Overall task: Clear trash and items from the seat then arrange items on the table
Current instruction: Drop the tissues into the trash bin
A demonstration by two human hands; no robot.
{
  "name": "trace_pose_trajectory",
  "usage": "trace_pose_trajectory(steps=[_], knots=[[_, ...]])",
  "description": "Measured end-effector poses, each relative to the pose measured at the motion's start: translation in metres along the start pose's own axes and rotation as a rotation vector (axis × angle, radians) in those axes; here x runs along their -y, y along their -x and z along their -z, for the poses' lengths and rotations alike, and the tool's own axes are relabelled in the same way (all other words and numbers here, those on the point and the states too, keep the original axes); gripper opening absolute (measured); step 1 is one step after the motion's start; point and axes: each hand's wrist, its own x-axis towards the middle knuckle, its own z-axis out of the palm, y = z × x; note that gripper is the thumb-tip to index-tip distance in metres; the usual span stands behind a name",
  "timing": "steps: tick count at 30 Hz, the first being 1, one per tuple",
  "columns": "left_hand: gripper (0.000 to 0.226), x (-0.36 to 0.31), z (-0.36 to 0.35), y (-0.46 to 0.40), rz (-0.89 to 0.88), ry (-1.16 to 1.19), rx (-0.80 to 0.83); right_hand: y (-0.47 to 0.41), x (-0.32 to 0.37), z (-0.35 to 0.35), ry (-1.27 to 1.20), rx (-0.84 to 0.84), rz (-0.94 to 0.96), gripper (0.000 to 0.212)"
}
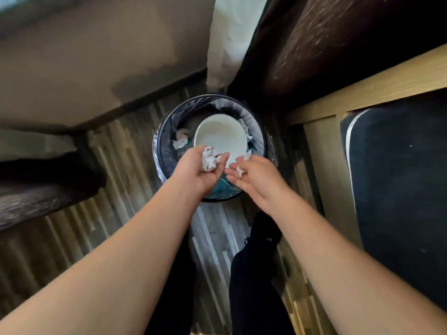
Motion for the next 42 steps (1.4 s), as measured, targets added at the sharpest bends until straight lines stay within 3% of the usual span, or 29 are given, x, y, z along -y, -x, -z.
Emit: trace_pose_trajectory(steps=[3, 7, 16, 21, 27, 32, 34, 37, 42], knots=[[0.015, -0.005, 0.004, -0.015, -0.012, 0.035, -0.029, -0.015, 0.002, -0.01, 0.017, 0.002, -0.018, 0.011], [0.036, -0.007, 0.001, -0.021, -0.003, 0.021, -0.071, -0.032, 0.013, -0.016, 0.063, -0.03, -0.047, 0.024], [0.041, 0.0, -0.007, -0.014, -0.024, 0.055, -0.151, -0.054, 0.016, -0.025, 0.159, -0.175, -0.113, 0.03], [0.04, 0.002, -0.006, -0.012, -0.024, 0.139, -0.165, -0.06, 0.011, -0.03, 0.239, -0.17, -0.085, 0.034], [0.029, 0.0, 0.002, -0.004, -0.004, 0.056, -0.091, -0.054, 0.009, -0.03, 0.343, -0.179, -0.061, 0.01], [0.033, -0.002, 0.005, 0.013, 0.013, 0.027, -0.047, -0.041, 0.013, -0.026, 0.245, -0.168, -0.073, 0.011], [0.033, -0.003, 0.004, 0.029, 0.0, -0.046, 0.014, -0.027, 0.016, -0.024, 0.206, -0.109, -0.078, 0.015], [0.028, -0.004, 0.0, 0.054, -0.069, -0.341, 0.08, -0.005, 0.019, -0.018, 0.187, -0.003, -0.107, 0.013], [0.023, -0.004, -0.004, 0.106, -0.209, -0.663, 0.109, 0.045, 0.033, -0.004, 0.206, 0.024, -0.068, 0.014]])
